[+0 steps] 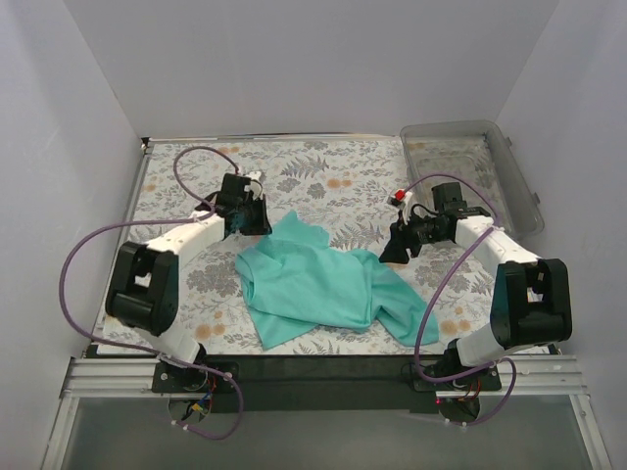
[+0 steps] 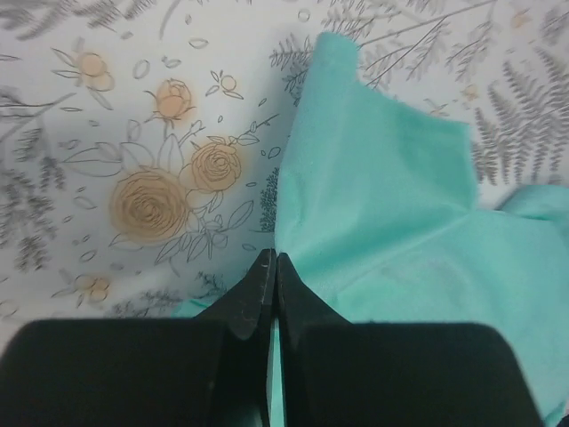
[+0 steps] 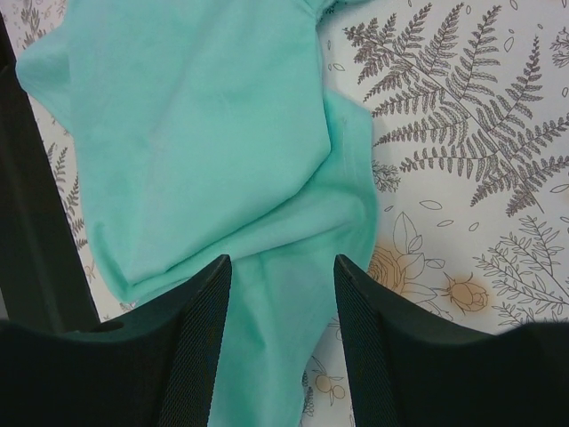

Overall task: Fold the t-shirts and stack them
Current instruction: Flatten the tshirt out

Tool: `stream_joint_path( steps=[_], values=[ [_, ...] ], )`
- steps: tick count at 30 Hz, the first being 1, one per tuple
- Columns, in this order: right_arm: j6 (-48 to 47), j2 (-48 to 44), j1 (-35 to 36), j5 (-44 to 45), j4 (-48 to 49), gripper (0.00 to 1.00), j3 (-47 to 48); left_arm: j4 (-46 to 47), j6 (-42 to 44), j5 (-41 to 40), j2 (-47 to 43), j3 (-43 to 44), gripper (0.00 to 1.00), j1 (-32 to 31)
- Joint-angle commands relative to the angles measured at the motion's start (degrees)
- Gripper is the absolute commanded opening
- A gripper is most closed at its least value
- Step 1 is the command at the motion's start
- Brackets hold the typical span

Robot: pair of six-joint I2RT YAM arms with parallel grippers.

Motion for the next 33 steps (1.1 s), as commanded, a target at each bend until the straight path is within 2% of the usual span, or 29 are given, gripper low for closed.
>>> stream_joint_path(
  steps=[1,6,12,16,21,23,29,33],
  values=[
    [-1.63,-0.86,0.27,-0.12,0.27,0.48,-0.32,4.68,-1.74,-6.73,-11.98,-2.98,0.00,2.41],
    [-2.16,-0.33,2.29,3.13,0.18,0.48,0.47,5.03,-2.80,-9.73,-19.98,-7.11,0.00,6.63],
    [-4.96,0.11,5.45,4.36,-2.80,0.49,2.58,5.30,-2.19,-10.69,-29.39,-10.36,0.00,8.39],
    [-9.36,-1.11,8.78,5.94,-6.67,0.49,2.41,5.65,-3.06,-16.74,-37.03,-12.73,0.00,8.83],
    [-10.25,-1.30,14.41,8.13,-8.43,0.50,2.93,7.76,-6.75,-22.99,-49.06,-16.16,0.00,9.27],
    [-9.63,-0.33,17.58,11.47,-8.08,0.50,4.85,7.23,-7.45,-25.45,-50.92,-16.17,0.00,9.36],
    [-0.86,4.85,17.94,20.34,-2.64,0.50,14.07,0.30,-10.00,-30.38,-55.06,-16.17,0.00,9.54],
    [2.93,11.60,17.94,22.38,0.18,0.51,21.18,-4.80,-14.04,-28.98,-56.29,-17.57,0.00,9.54]
  ],
)
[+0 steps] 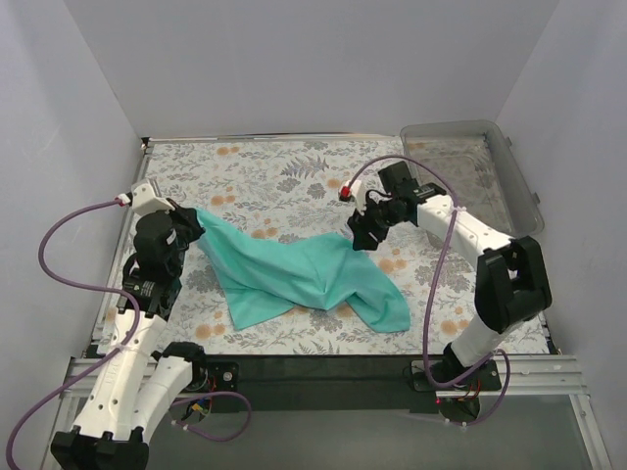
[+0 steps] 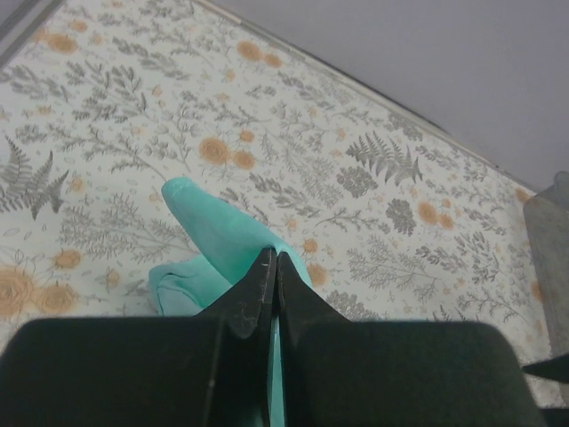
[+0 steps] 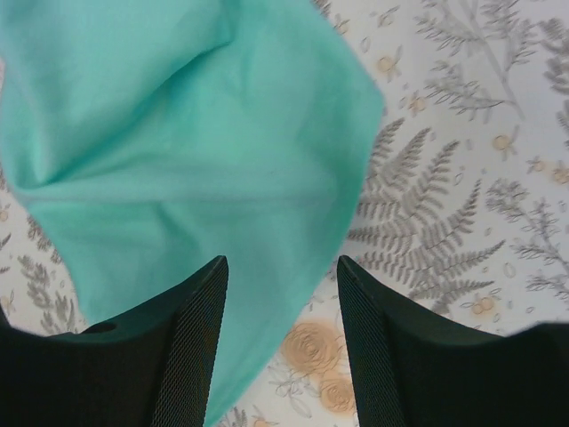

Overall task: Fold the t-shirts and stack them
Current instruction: Flatten the tshirt out

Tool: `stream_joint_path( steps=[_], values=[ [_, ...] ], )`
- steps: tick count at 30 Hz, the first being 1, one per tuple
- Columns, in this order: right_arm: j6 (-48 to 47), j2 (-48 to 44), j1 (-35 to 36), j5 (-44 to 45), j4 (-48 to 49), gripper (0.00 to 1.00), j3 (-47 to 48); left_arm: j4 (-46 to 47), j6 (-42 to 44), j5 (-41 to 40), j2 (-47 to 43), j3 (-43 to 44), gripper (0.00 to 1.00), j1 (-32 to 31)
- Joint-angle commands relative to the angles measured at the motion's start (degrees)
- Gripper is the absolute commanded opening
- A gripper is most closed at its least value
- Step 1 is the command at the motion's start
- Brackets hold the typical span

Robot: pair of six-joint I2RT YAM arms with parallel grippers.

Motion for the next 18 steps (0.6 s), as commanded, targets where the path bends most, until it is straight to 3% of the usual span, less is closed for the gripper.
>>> stream_joint_path(
  steps=[1,9,18],
  values=[
    [6.14,6.22,-0.18,2.43,3.86,0.51,7.83,-6.29,-4.54,-1.16,-1.65,-2.46,0.00,0.40],
    [14.41,21.16,0.87,0.66,3.33,0.50,19.17,-6.56,-6.31,1.49,-2.53,-4.67,0.00,0.40],
    [16.35,25.30,1.22,-1.80,2.80,0.48,20.59,-6.30,-6.83,2.63,-2.80,-5.99,0.00,0.40]
  ],
)
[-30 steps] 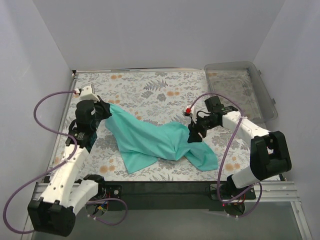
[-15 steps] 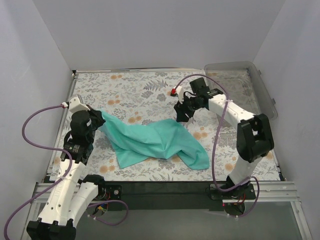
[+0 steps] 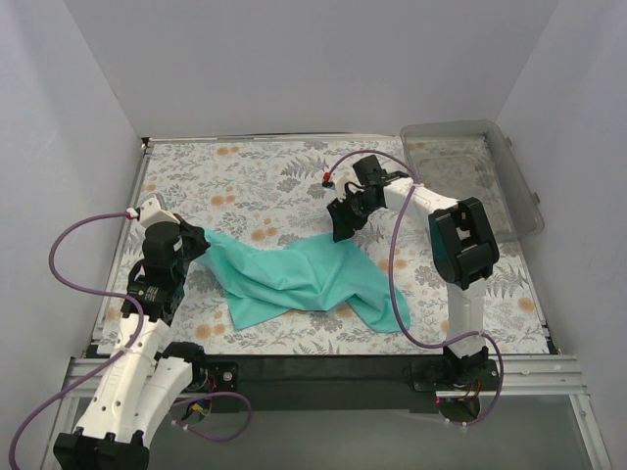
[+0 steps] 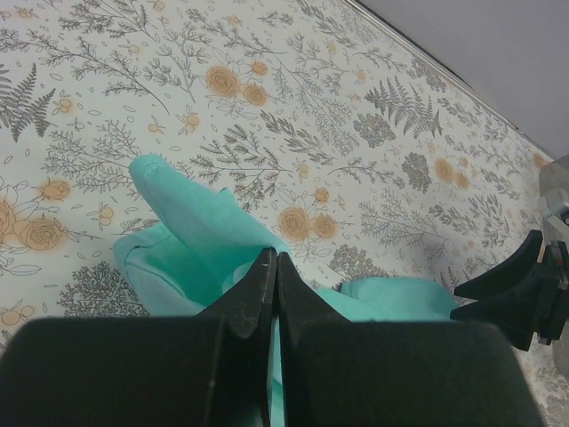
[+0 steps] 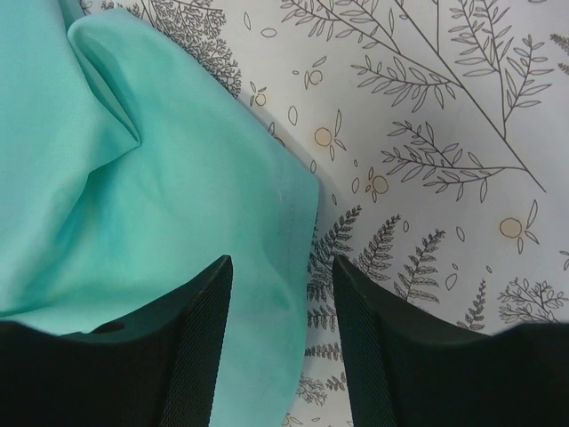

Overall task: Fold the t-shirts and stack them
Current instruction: Flatten the tshirt out

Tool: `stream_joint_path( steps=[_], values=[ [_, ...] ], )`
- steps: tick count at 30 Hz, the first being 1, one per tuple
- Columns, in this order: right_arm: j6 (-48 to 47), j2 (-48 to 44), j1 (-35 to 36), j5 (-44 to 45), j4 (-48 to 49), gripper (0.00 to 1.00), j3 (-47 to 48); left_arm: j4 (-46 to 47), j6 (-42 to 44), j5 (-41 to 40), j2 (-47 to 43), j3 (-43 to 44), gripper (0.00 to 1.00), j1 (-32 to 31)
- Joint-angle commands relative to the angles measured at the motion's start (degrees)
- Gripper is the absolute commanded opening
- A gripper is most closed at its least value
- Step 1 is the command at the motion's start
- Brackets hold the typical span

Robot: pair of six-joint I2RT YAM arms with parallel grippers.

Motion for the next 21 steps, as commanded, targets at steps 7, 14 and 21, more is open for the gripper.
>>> stream_joint_path(
  steps=[7,14,21],
  values=[
    [2.65,2.96,1.01,-2.90,-0.98,0.18,5.03,0.06,-0.41,0.49,-1.29,-1.23,0.00,0.25],
    [2.04,-0.98,0.31,-0.79,-0.98,0.01,4.95,-0.11,-0.06,0.05,-1.12,0.00,0.00,0.25],
    [3.00,-14.78,-9.69,-3.33,2.44,0.01,-0.49,-0.03,2.32,-3.73,-0.86,4.03,0.00,0.25]
  ],
)
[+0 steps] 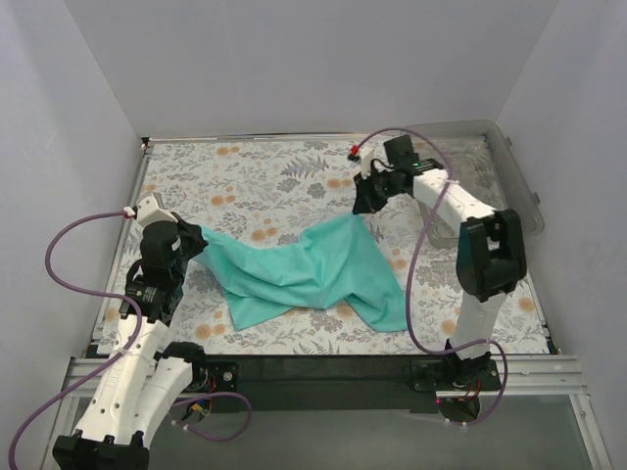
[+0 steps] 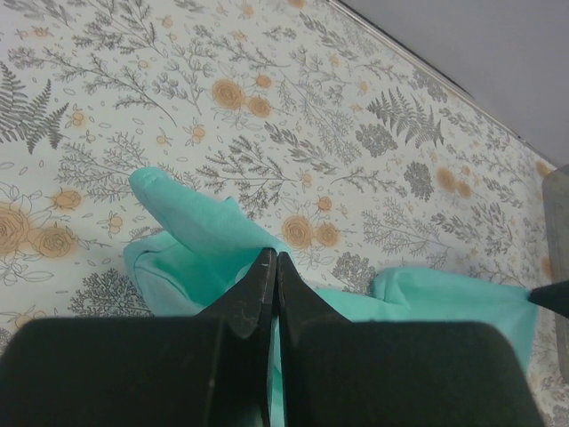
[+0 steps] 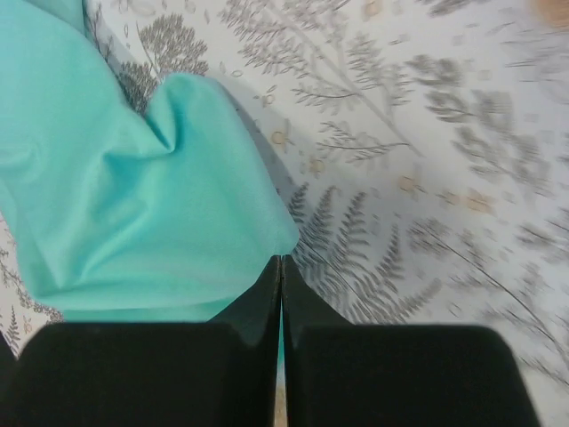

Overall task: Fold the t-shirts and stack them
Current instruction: Flatten the tshirt out

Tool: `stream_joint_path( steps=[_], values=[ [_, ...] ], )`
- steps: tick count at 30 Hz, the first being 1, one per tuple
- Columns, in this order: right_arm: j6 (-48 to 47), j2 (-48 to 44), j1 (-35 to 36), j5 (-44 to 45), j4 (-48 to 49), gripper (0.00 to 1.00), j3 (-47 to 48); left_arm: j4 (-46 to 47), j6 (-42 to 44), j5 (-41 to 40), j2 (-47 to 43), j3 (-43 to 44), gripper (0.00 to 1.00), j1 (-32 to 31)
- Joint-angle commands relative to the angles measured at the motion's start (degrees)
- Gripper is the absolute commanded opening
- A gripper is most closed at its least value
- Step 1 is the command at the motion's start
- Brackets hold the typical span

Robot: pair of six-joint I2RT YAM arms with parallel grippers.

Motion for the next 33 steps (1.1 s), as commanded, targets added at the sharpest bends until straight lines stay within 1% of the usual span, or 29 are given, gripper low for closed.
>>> stream_joint_path(
  steps=[1,3,8,14,15,16,18,19,20,21,22,23,24,25,26,27,28,29,31,32,33],
  values=[
    [1.01,-11.42,-6.67,-2.81,3.42,0.01,-2.85,0.67,1.95,-3.55,-0.35,4.13,0.00,0.25],
    [1.37,-15.99,-9.04,-2.90,5.09,0.01,-6.37,1.29,2.56,-5.14,-0.09,5.18,0.00,0.25],
    [1.81,-23.81,-11.34,-1.85,8.26,0.01,-12.96,4.10,3.35,-6.81,2.98,8.17,0.00,0.34],
    [1.37,-27.25,-13.71,-2.99,9.32,0.01,-17.71,7.09,4.32,-8.13,5.88,9.32,0.00,0.34],
    [0.85,-27.34,-14.06,-4.04,9.23,0.01,-18.24,7.18,4.32,-7.43,6.32,9.23,0.00,0.34],
    [0.06,-27.60,-14.15,-7.44,9.06,0.01,-19.55,7.09,4.15,-6.64,6.59,9.06,0.00,0.34],
    [-5.46,-28.48,-14.32,-12.02,6.17,0.01,-20.62,6.13,3.10,-5.06,6.94,8.01,0.00,0.34],
    [-7.75,-29.79,-14.33,-16.57,4.59,0.01,-22.10,5.60,2.57,-3.23,6.68,7.65,0.00,0.34],
    [-12.47,-30.76,-14.33,-18.44,1.27,0.01,-23.16,4.81,1.35,-2.08,6.25,7.21,0.00,0.34],
    [-15.13,-31.90,-14.24,-20.03,-0.42,0.01,-24.56,3.07,0.55,-0.67,5.11,6.25,0.00,0.34],
    [-18.38,-34.18,-14.24,-22.39,-2.52,0.01,-25.79,2.00,-0.33,2.21,4.49,5.90,0.00,0.34],
    [-25.54,-35.50,-14.15,-22.76,-7.42,0.01,-28.59,0.95,-1.12,4.24,3.87,5.37,0.00,0.34],
    [-30.14,-36.82,-13.98,-22.94,-10.51,0.01,-30.01,-1.15,-2.78,5.66,2.48,4.32,0.00,0.34],
    [-34.54,-38.23,-13.63,-21.81,-13.24,0.01,-31.59,-2.13,-4.02,6.80,1.85,3.61,0.00,0.34],
    [-39.89,-40.85,-12.49,-20.32,-16.23,0.01,-35.61,-2.66,-4.72,10.47,0.98,2.82,0.00,0.34],
    [-41.25,-42.10,-11.78,-18.13,-16.52,0.01,-37.65,-3.71,-6.82,12.07,0.27,1.08,0.00,0.34],
    [-42.56,-43.85,-10.99,-14.02,-16.69,0.01,-39.76,-4.07,-7.71,14.00,-0.87,0.10,0.00,0.34],
    [-43.88,-44.48,-9.42,-12.15,-16.70,0.01,-42.91,-4.07,-8.33,18.11,-1.14,-0.69,0.00,0.34],
    [-44.33,-45.01,-8.27,-8.11,-16.70,0.01,-45.05,-5.12,-11.39,20.60,-1.14,-2.80,0.00,0.34],
    [-44.16,-45.01,-7.39,-6.87,-16.61,0.01,-45.75,-5.04,-12.02,23.22,-1.23,-3.59,0.00,0.34],
    [-43.90,-44.84,-7.30,-6.25,-16.52,0.05,-46.28,-4.69,-12.72,24.03,-1.40,-4.30,0.00,0.34]
  ],
)
